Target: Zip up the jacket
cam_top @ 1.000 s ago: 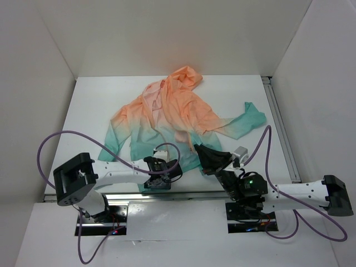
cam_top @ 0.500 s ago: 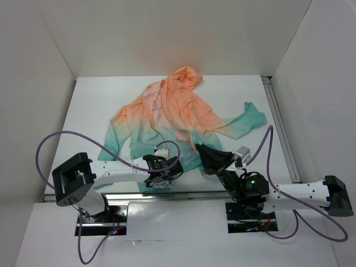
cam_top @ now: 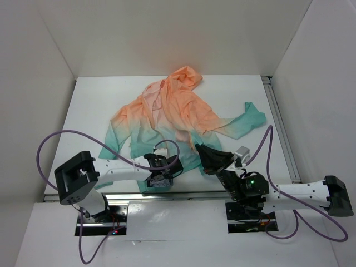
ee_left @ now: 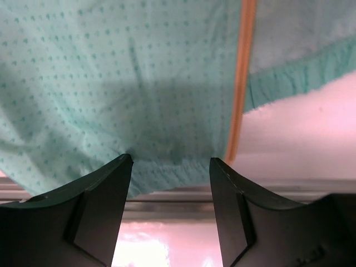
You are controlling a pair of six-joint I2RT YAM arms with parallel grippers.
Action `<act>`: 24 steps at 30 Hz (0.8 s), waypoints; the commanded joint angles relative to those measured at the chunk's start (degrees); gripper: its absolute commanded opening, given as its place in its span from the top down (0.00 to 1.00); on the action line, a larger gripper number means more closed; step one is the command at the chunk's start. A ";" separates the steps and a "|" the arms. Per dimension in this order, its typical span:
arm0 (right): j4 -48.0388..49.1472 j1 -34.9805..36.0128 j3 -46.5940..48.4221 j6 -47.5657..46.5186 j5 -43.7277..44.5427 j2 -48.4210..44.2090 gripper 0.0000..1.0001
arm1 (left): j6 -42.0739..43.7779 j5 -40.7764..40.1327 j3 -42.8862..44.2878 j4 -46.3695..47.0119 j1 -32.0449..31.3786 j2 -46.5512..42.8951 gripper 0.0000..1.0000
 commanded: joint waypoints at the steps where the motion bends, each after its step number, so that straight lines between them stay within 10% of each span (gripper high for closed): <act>1: 0.24 -0.17 0.07 0.15 0.03 -0.62 1.00 | -1.11 1.94 -1.49 2.00 2.26 0.96 0.31; 6: 0.24 -0.17 0.07 0.15 0.03 -0.62 1.00 | 0.38 4.14 -4.13 4.90 4.55 1.58 0.35; 16: 0.24 -0.17 0.07 0.68 0.03 -0.62 1.00 | 3.37 9.07 -8.44 11.76 7.10 2.11 1.00; 21: 0.24 -0.17 0.07 0.68 0.03 -0.62 1.00 | 3.37 9.07 -8.44 11.15 7.10 2.11 0.97; 24: 0.24 -0.17 0.07 0.68 0.03 -1.14 1.00 | 3.37 7.15 -6.43 8.08 6.49 1.58 0.67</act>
